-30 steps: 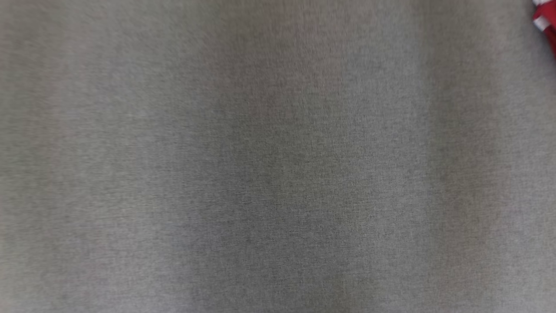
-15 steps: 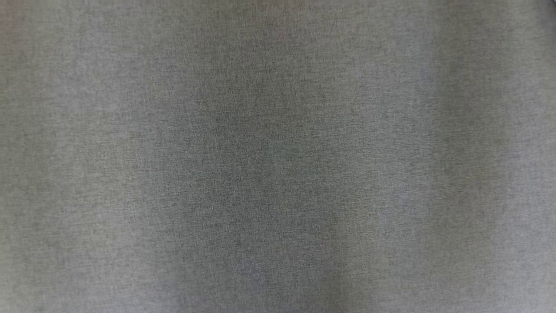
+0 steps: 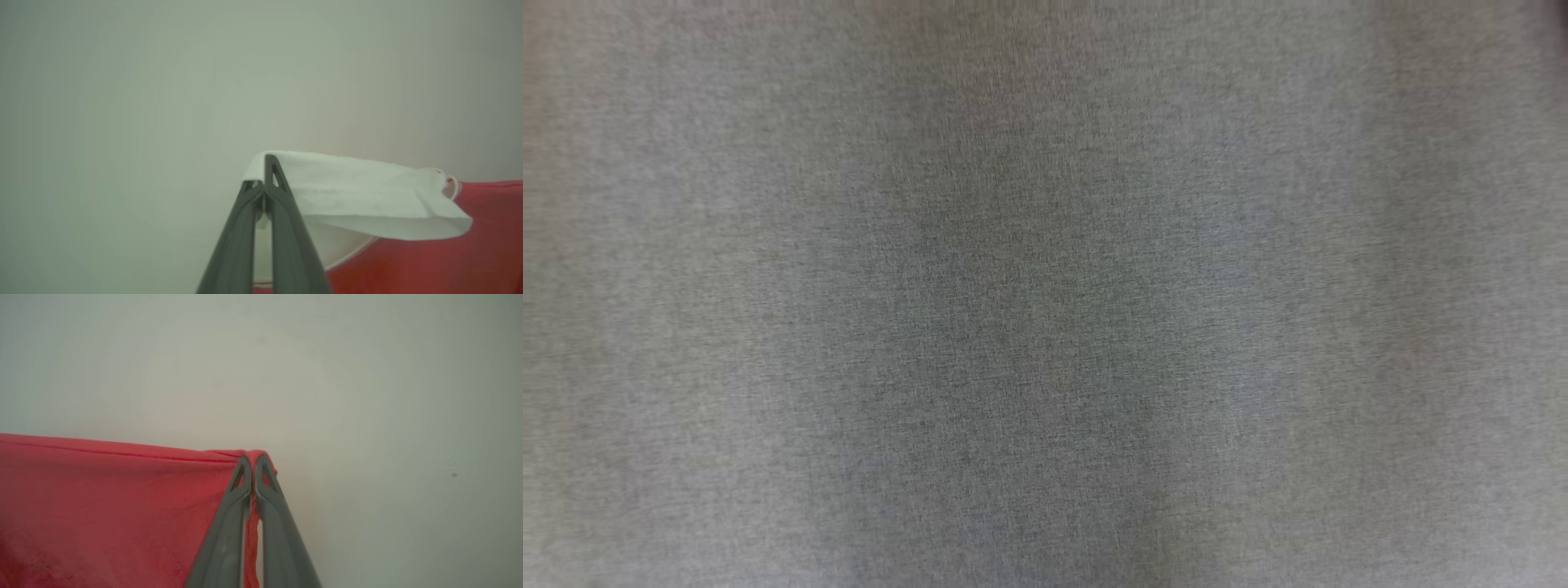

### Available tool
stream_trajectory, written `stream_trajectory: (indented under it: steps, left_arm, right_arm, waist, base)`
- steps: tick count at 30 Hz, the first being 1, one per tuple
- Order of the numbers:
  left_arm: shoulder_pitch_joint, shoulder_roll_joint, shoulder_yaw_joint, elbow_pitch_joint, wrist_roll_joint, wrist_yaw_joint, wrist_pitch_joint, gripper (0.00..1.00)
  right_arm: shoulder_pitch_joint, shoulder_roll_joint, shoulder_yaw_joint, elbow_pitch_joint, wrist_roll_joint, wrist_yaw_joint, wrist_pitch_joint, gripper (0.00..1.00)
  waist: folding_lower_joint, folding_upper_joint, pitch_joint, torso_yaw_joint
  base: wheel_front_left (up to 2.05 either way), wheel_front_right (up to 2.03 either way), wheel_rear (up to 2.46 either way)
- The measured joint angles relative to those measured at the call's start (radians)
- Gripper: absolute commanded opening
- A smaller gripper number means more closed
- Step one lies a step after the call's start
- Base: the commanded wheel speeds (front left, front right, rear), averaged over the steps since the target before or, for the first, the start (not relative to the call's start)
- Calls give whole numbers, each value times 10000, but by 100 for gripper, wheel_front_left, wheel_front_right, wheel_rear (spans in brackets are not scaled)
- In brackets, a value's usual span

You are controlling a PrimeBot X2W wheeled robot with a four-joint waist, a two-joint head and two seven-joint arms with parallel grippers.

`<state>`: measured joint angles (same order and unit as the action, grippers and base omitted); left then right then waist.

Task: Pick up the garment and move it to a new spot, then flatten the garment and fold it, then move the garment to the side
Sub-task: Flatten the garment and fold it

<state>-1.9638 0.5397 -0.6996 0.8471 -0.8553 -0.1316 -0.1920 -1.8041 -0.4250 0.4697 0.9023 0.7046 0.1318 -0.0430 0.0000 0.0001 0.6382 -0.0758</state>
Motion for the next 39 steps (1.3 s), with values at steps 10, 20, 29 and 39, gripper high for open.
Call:
stream_trajectory:
  steps: [10,20,29,39]
  left_arm:
    - [4628,267,880,-3185,-665,951,-675,0]
    - [11141,717,3093,-9273,-387,3342,-692,0]
    - [16857,-445,4171,-11401,445,3873,-704,0]
    - [20650,-2347,5154,-9937,1133,2571,-700,0]
  right_arm:
    - [4623,-1624,291,-2784,1649,0,-454,0]
    - [9507,-2290,-278,-5315,1921,0,-445,0]
    - [13603,-2203,-1912,-6905,1547,0,-190,0]
    - [17765,-1110,-3933,-8178,104,2,307,0]
  waist:
    - [-1,-2,-1076,143]
    - [-3,-3,-2370,330]
    - [-4,-3,-3435,600]
    - [-2,-3,-4470,944]
  base:
    - [0,0,0]
    - [0,0,0]
    - [0,0,0]
    - [0,0,0]
